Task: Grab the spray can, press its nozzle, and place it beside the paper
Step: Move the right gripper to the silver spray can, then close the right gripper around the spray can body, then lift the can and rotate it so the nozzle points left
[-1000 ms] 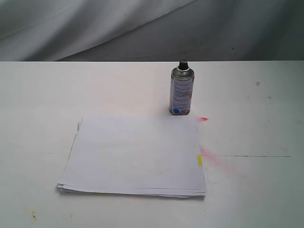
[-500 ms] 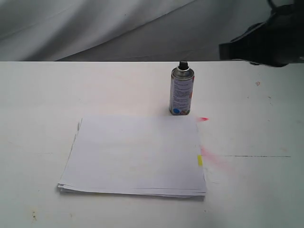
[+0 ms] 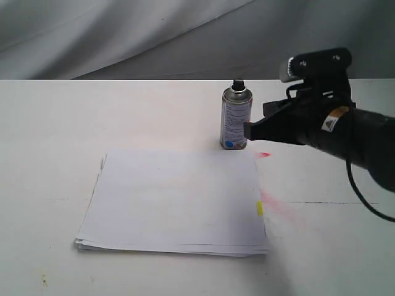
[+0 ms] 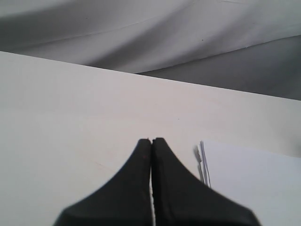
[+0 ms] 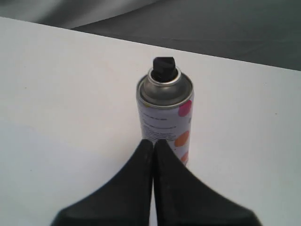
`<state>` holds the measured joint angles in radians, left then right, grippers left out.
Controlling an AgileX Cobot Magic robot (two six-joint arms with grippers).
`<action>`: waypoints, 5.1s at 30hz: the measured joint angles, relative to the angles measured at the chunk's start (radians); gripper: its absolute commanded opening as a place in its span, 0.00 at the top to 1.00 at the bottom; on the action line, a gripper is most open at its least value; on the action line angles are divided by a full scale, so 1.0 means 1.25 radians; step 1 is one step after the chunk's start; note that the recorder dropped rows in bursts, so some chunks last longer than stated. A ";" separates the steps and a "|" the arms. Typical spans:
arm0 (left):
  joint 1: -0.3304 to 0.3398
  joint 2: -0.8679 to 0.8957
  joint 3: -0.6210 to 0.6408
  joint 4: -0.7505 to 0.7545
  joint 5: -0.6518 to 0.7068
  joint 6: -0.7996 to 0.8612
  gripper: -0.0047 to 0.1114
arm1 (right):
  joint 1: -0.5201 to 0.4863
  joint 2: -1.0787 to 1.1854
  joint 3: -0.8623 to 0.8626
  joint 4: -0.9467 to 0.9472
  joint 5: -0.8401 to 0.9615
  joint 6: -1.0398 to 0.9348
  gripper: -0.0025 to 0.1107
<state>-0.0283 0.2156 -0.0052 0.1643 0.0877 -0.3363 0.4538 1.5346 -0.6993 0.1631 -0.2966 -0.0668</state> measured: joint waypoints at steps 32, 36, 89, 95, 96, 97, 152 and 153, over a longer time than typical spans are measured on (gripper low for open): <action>0.000 0.000 0.000 0.000 0.000 0.000 0.96 | 0.000 0.276 0.049 -0.056 -0.434 0.035 0.35; 0.000 0.000 0.000 0.000 0.000 0.000 0.96 | 0.000 0.276 0.049 -0.056 -0.434 0.035 0.30; 0.000 0.000 0.000 0.000 0.000 0.000 0.96 | -0.007 0.565 -0.257 -0.048 -0.449 0.032 0.98; 0.000 0.000 0.000 0.000 0.000 0.000 0.96 | -0.007 0.517 -0.257 -0.037 -0.346 0.023 0.98; 0.000 0.000 0.000 0.000 0.000 0.000 0.96 | -0.007 0.496 -0.257 -0.033 -0.310 0.007 0.98; 0.000 0.000 0.000 0.000 0.000 0.000 0.96 | -0.009 0.472 -0.257 -0.034 -0.273 -0.017 0.98; 0.000 0.000 0.000 0.000 0.000 0.000 0.96 | 0.297 0.162 -0.255 -1.145 0.674 0.407 0.98; 0.000 0.000 0.000 0.000 0.000 0.000 0.96 | 0.299 0.165 -0.255 -1.149 0.671 0.416 0.98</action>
<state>-0.0283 0.2156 -0.0052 0.1643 0.0877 -0.3363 0.8278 1.7412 -1.0184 -1.2730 0.5426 0.4525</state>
